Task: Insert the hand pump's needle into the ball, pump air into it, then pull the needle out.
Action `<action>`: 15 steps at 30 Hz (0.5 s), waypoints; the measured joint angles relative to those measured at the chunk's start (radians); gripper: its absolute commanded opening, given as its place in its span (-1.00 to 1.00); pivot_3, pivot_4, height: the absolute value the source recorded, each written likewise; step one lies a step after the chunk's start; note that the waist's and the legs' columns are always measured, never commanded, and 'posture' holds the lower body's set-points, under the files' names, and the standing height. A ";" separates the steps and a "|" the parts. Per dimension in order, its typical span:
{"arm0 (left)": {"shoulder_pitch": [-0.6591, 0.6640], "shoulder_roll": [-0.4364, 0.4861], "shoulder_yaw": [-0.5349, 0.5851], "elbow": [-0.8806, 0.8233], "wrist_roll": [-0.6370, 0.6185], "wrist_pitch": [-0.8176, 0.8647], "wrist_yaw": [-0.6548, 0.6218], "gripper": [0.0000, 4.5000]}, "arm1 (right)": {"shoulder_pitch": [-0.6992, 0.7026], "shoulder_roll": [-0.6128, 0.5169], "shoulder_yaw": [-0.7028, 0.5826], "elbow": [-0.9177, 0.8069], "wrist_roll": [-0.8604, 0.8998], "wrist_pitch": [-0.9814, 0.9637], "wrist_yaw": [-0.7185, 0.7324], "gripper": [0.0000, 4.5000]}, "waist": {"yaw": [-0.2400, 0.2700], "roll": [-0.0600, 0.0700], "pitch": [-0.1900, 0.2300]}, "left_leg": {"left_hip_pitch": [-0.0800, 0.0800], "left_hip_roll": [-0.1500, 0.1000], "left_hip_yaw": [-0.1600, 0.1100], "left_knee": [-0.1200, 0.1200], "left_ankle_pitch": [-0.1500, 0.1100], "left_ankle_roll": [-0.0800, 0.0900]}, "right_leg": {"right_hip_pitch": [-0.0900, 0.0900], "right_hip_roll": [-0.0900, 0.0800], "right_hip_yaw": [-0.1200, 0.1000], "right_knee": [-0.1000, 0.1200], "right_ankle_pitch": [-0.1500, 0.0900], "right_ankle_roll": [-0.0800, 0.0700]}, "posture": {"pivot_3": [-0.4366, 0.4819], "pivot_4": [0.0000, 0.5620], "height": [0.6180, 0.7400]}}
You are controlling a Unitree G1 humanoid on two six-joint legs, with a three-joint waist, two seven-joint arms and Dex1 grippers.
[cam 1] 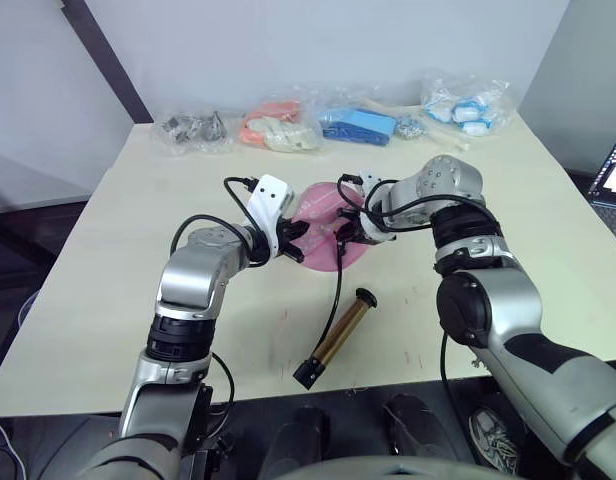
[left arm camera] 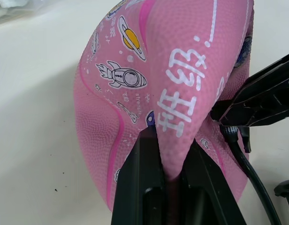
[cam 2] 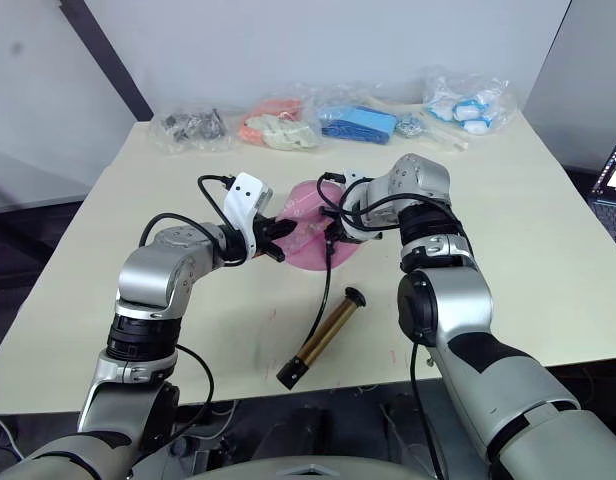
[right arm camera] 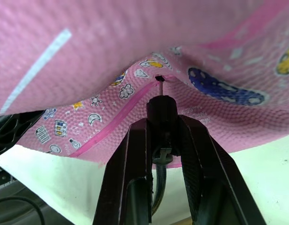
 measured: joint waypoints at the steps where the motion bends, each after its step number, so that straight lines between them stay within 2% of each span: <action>1: 0.000 0.000 0.001 0.002 0.000 0.005 0.000 -0.97 | -0.002 0.000 0.002 0.013 -0.004 -0.011 0.008 -0.87 | -0.002 0.000 0.000 | 0.004 0.000 0.000 -0.001 0.000 0.000 | 0.004 0.001 0.000 -0.002 0.000 0.000 | -0.05 -0.47 0.94; 15: 0.015 0.002 0.024 0.003 0.000 0.014 0.000 -0.97 | -0.063 0.013 0.031 0.163 -0.059 -0.123 0.072 -0.87 | -0.019 0.000 -0.004 | 0.007 0.004 -0.001 -0.003 0.000 0.000 | 0.008 0.004 -0.001 -0.006 0.000 0.000 | -0.05 -0.47 0.94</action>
